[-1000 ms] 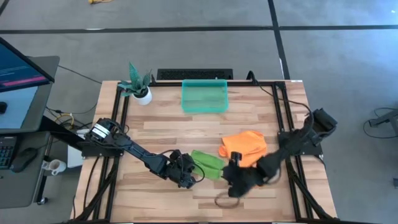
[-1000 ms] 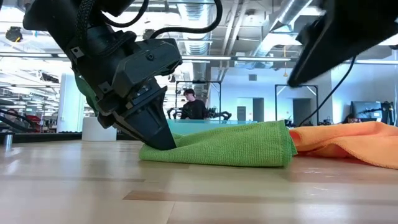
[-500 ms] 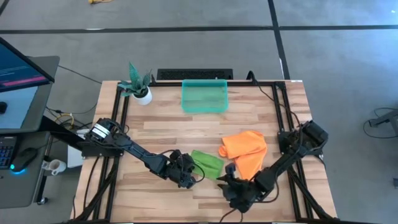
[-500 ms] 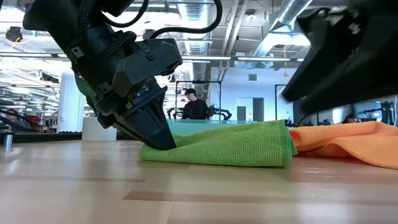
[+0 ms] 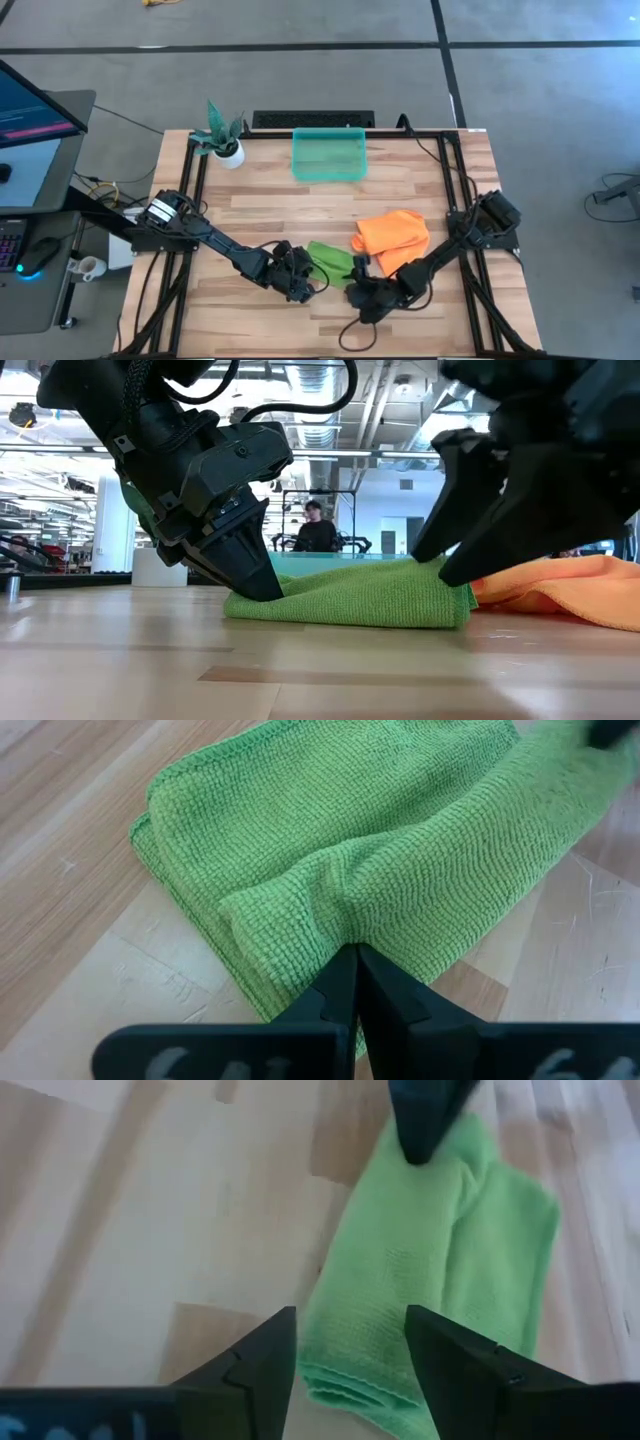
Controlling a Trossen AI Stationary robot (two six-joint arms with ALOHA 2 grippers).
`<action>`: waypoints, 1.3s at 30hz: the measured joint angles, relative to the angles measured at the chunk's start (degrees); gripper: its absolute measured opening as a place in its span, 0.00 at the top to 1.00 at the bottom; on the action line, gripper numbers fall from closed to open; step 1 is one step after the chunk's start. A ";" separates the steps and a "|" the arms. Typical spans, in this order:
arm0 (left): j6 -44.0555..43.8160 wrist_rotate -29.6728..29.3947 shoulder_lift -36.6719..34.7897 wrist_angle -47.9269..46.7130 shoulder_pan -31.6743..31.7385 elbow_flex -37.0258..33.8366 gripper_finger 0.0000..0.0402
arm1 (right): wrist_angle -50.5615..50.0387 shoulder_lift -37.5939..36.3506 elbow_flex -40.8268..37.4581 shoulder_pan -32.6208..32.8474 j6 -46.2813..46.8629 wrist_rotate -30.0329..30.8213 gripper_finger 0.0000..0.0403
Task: Roll towel into tight, uniform cylinder
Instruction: Roll the green microfiber towel
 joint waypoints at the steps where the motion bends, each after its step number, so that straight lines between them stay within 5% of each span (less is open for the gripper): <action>1: 0.00 0.00 0.00 0.00 0.00 0.00 1.00 | -0.80 0.00 0.00 -0.34 0.70 -0.10 0.47; 20: 4.77 0.13 0.00 -0.02 -0.04 0.02 1.00 | -4.75 -0.05 0.00 -4.49 9.94 -10.89 0.48; 39: 8.35 0.72 -0.04 0.28 -0.04 0.00 1.00 | -4.62 0.82 -0.15 -3.53 12.96 -11.99 0.50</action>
